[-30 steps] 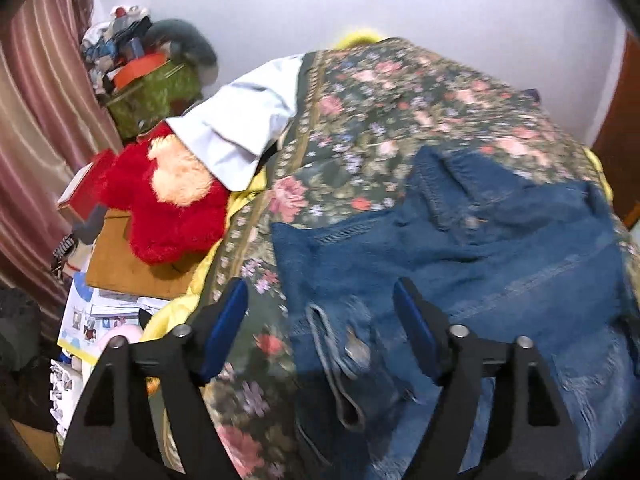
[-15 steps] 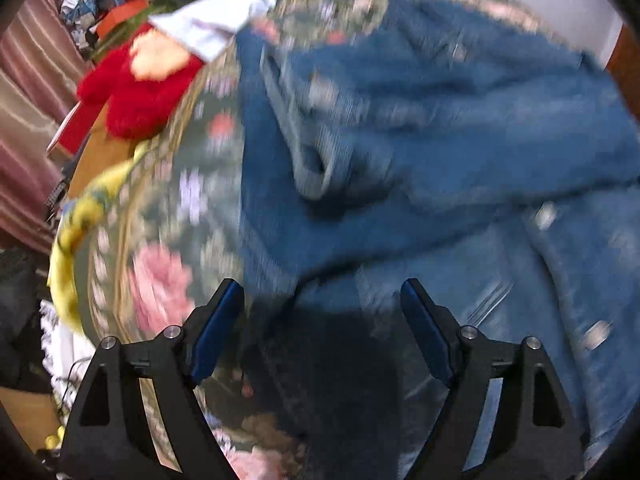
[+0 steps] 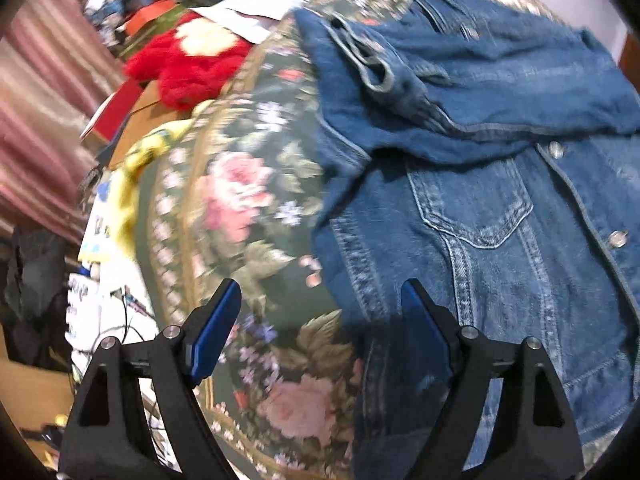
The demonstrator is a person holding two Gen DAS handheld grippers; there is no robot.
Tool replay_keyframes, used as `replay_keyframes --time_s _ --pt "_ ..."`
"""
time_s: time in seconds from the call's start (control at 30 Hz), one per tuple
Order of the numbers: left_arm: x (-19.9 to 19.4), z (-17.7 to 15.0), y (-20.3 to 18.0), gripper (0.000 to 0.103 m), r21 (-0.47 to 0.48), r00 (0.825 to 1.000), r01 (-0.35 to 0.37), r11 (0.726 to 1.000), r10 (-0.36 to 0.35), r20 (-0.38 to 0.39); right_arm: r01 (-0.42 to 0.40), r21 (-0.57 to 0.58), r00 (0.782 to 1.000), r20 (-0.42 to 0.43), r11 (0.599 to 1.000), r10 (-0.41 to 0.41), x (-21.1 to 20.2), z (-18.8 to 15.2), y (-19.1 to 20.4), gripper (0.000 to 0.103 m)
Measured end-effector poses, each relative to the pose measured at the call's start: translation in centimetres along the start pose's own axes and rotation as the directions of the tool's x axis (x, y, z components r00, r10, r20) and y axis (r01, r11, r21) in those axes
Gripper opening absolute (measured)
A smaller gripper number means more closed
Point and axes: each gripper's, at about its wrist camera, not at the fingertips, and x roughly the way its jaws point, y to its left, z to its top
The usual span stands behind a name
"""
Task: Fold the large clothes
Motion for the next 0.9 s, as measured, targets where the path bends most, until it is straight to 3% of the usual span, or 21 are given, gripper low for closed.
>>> replay_keyframes --time_s 0.1,0.23,0.4,0.53,0.63,0.7,0.77,0.83,0.9 --pt "-1.5 -0.7 1.7 0.082 -0.078 0.999 0.028 0.997 -0.027 0.022 -0.018 0.002 0.999 0.034 1.000 0.018 -1.4 -0.3 0.5 0.090" --pt "-2.1 -1.9 3.5 0.082 -0.180 0.992 0.126 0.976 -0.126 0.010 -0.082 0.028 0.995 0.060 0.996 0.080 -2.7 -1.1 1.4 0.090" --pt "-1.0 -4.3 3.1 0.082 -0.233 0.979 0.188 0.954 -0.202 -0.037 -0.170 0.084 0.986 0.012 0.982 0.169 -1.6 -2.4 2.3 0.090" --pt "0.4 -6.3 2.8 0.082 -0.293 0.951 0.264 0.919 -0.299 -0.080 -0.197 0.086 0.979 -0.025 0.977 0.200 -0.6 -3.7 3.1 0.090" --pt "1.7 -7.5 1.7 0.082 -0.318 0.922 0.317 0.894 -0.370 -0.119 -0.195 0.056 0.981 -0.009 0.979 0.195 -0.9 -4.4 3.9 0.090" --pt "2.3 -8.3 1.1 0.082 -0.337 0.911 0.331 0.881 -0.392 -0.130 -0.212 0.053 0.977 -0.002 0.976 0.212 -1.1 -4.7 4.1 0.084" --pt "2.4 -8.7 0.5 0.082 -0.346 0.910 0.334 0.876 -0.396 -0.123 -0.229 0.045 0.973 0.003 0.972 0.229 -1.3 -4.9 4.4 0.070" --pt "2.1 -8.7 0.0 0.074 -0.338 0.909 0.342 0.877 -0.399 -0.118 -0.236 0.036 0.972 0.006 0.971 0.236 -1.3 -5.1 4.6 0.060" --pt "1.9 -8.7 -0.6 0.057 -0.332 0.893 0.379 0.864 -0.435 -0.112 -0.240 0.032 0.971 0.011 0.970 0.239 -1.3 -5.2 4.7 0.050"
